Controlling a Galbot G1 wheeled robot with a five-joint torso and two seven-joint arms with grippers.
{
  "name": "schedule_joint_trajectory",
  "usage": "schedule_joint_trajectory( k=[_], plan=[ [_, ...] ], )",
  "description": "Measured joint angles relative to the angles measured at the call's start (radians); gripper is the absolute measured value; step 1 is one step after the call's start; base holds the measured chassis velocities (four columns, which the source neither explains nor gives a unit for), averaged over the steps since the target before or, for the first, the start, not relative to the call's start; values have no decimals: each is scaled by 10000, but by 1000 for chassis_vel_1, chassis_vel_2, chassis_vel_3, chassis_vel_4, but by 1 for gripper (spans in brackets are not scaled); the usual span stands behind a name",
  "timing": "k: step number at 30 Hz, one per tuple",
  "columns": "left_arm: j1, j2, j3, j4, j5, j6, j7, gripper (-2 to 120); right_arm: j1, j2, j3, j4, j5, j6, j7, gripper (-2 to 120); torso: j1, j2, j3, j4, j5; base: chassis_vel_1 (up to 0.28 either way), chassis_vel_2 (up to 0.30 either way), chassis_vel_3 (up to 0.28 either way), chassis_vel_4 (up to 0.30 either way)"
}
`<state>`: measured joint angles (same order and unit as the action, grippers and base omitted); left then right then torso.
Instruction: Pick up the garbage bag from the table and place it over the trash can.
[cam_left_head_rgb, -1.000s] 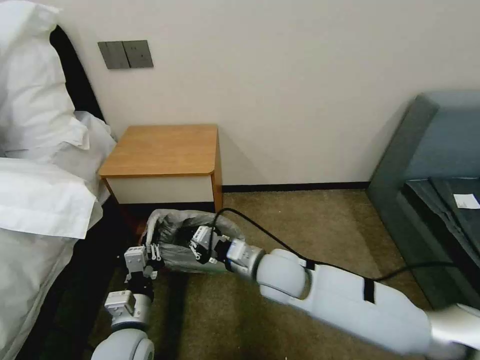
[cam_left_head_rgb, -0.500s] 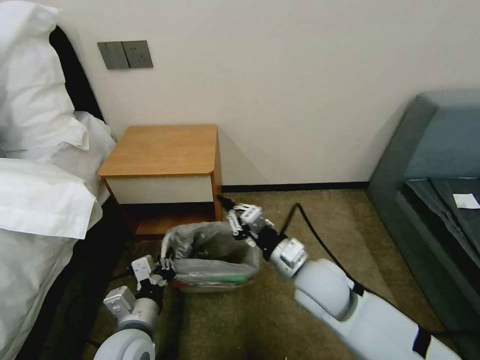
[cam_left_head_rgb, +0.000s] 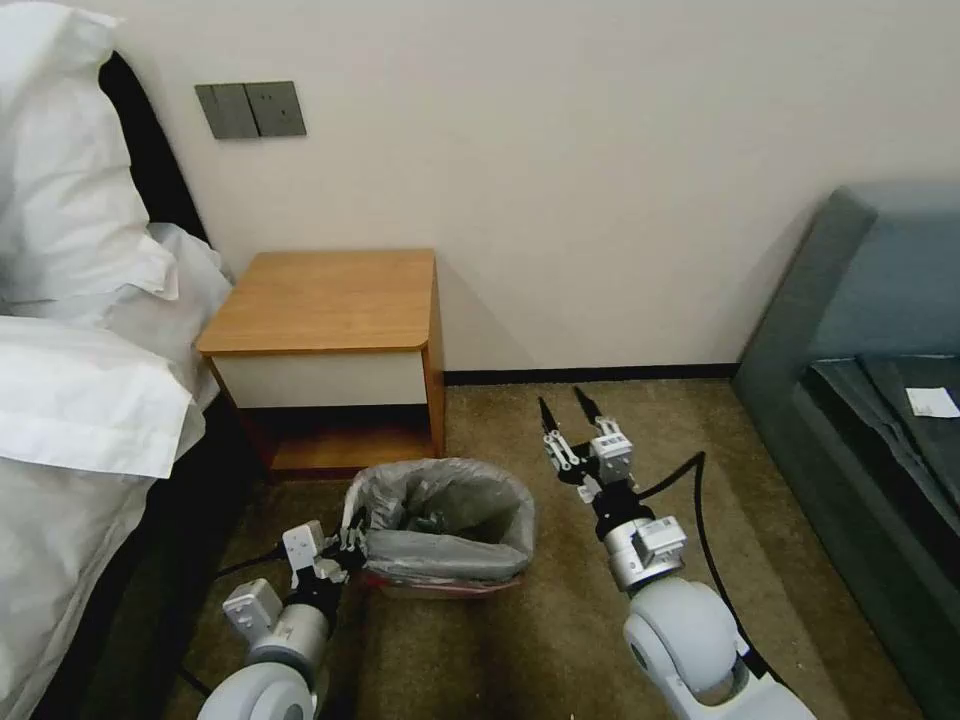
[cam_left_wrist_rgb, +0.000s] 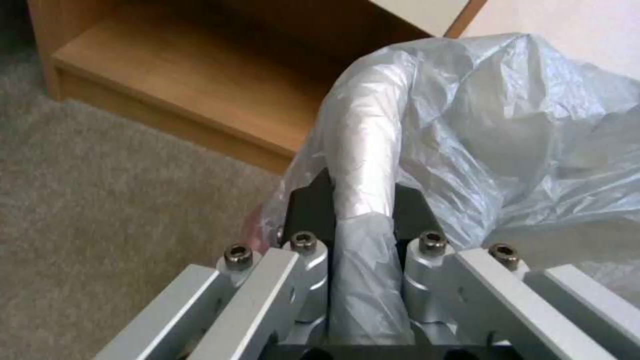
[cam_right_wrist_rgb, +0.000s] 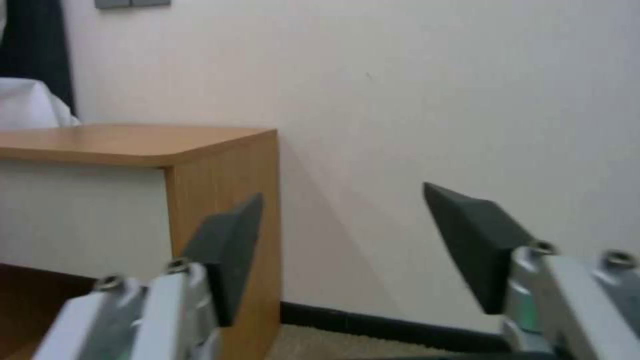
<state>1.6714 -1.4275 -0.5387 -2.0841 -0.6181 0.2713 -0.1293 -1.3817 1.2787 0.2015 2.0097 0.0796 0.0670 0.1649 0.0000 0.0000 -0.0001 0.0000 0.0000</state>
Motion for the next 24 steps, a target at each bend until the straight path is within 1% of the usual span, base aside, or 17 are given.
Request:
schedule_joint_trajectory(
  k=[1,4,5,7,10,20,21,22,23,24],
  plan=[
    [0,0,0,0,0,0,0,11,0,0,0,0,0,0,0,69,0,0,0,0,0,0,0,0,0],
    [-23,-22,11,104,88,-110,2,11,-80,465,31,-279,-172,221,13,83,-1,0,0,1,-1,0,0,0,0],
    [-23,-22,11,104,88,-110,2,11,-80,465,31,-279,-172,221,13,83,-1,0,0,1,-1,0,0,0,0],
    [-24,-11,11,185,115,-166,22,11,-146,748,55,-442,-247,331,12,93,0,0,0,1,-2,0,0,0,0],
    [-20,-1,10,245,120,-199,26,11,-194,952,66,-585,-295,439,4,99,0,0,0,1,-1,0,0,0,0],
    [-116,-58,69,439,209,-264,3,11,-167,1041,153,-866,-302,625,-58,100,0,0,1,1,-1,0,0,0,0],
    [-116,-62,76,461,252,-312,67,15,-151,1047,170,-915,-320,661,-63,100,0,0,0,1,0,0,0,0,0],
    [-116,-62,76,461,252,-312,67,15,-151,1047,170,-915,-320,661,-63,100,0,0,0,1,0,0,0,0,0],
    [-116,-65,79,479,322,-376,156,18,-144,1040,177,-958,-343,692,-78,100,0,0,1,0,-1,0,0,0,0],
    [-115,-65,81,495,408,-446,262,25,-141,1028,177,-993,-362,720,-88,100,0,0,1,1,0,0,0,0,0]
  ],
)
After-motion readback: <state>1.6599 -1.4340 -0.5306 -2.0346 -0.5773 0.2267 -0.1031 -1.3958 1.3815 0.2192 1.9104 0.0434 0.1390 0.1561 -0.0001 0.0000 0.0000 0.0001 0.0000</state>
